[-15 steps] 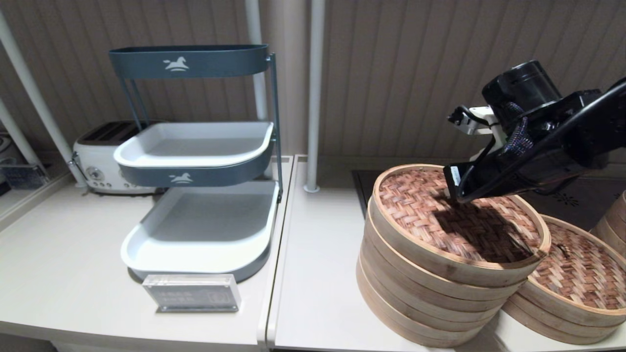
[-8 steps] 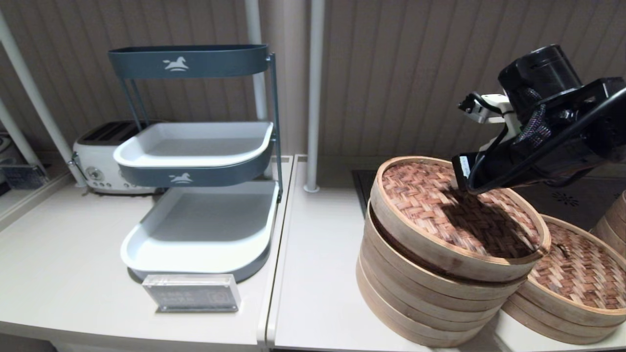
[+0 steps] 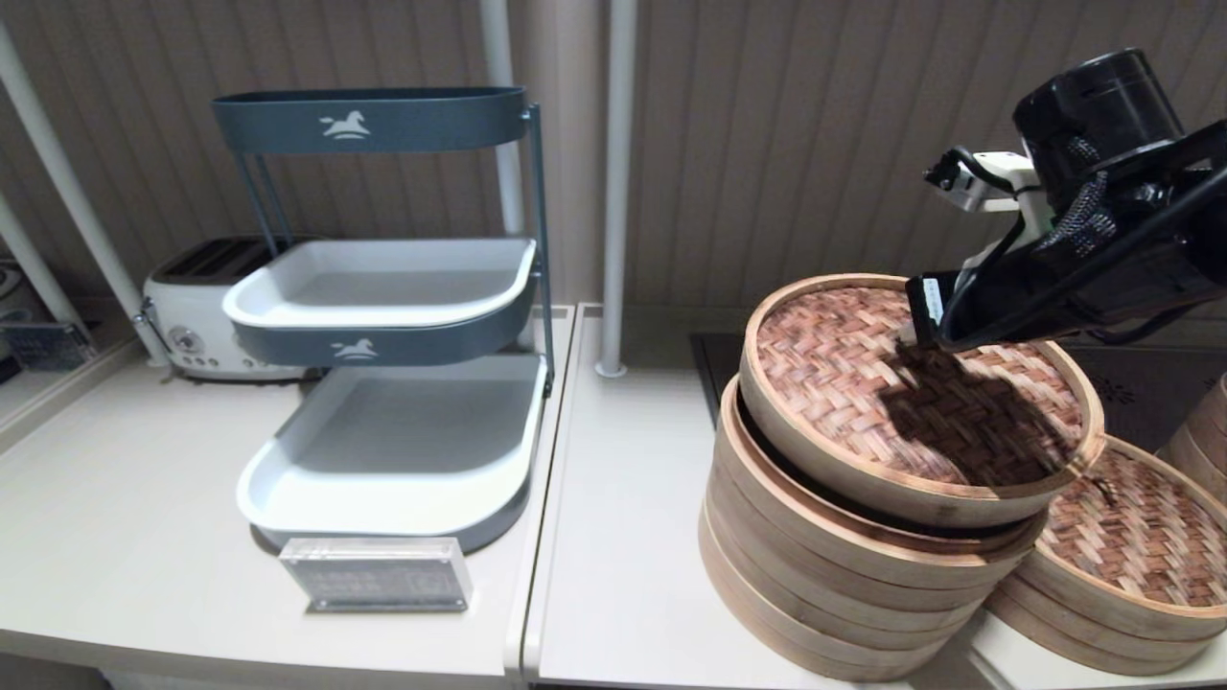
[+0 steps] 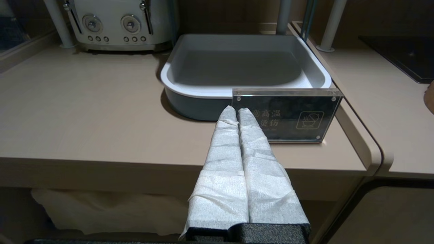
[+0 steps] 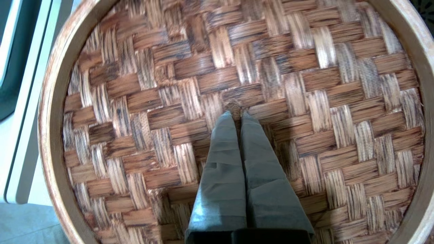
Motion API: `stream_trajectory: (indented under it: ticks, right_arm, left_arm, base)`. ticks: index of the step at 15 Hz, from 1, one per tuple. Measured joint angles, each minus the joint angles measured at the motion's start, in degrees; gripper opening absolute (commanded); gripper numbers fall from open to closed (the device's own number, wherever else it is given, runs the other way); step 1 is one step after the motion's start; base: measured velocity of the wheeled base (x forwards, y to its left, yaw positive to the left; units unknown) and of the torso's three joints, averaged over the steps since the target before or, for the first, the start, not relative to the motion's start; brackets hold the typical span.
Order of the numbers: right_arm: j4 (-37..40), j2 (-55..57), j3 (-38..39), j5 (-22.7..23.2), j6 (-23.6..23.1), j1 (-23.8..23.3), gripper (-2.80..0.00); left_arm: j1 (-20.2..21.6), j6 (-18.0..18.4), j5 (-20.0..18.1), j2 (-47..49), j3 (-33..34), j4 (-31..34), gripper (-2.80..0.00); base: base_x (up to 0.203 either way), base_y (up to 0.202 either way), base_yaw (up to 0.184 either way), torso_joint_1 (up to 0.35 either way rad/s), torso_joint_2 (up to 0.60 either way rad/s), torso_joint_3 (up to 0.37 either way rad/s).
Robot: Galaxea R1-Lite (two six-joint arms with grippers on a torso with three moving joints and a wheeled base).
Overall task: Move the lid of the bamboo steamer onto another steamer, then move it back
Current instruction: Pick up the steamer, then put the steamer
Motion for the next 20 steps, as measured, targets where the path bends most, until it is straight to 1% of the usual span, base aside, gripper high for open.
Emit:
stream_trajectory:
  ticks: [5,15,18,20]
  right_arm:
    - [0.24,-2.41,0.07,0.19,-0.99,-3.72,-2.80]
    - [0.29,-6.75,1.30,1.75,-2.27,-13.92,-2.80]
    - [0.28,-6.98,1.41,3.34,-2.99,-18.63,-2.80]
    - [0.24,-7.10,1.49,6.28,-4.20,-23.24,-2.80]
  left_arm:
    - [0.00,-0.01,0.00,0.00,0.00,-0.02,-2.80]
    - [0.00,-0.03,0.00,0.00,0.00,-0.02,-2.80]
    - [0.00,-0.01,0.00,0.00,0.00,-0.02,-2.80]
    - [0.00,-0.01,0.02,0.00,0.00,-0.02,-2.80]
  base:
    - [0.000,0.000,0.000,0.000,0.00,0.000]
    - [0.000,0.000,0.000,0.000,0.00,0.000]
    - [0.000,0.000,0.000,0.000,0.00,0.000]
    - [0.000,0.000,0.000,0.000,0.00,0.000]
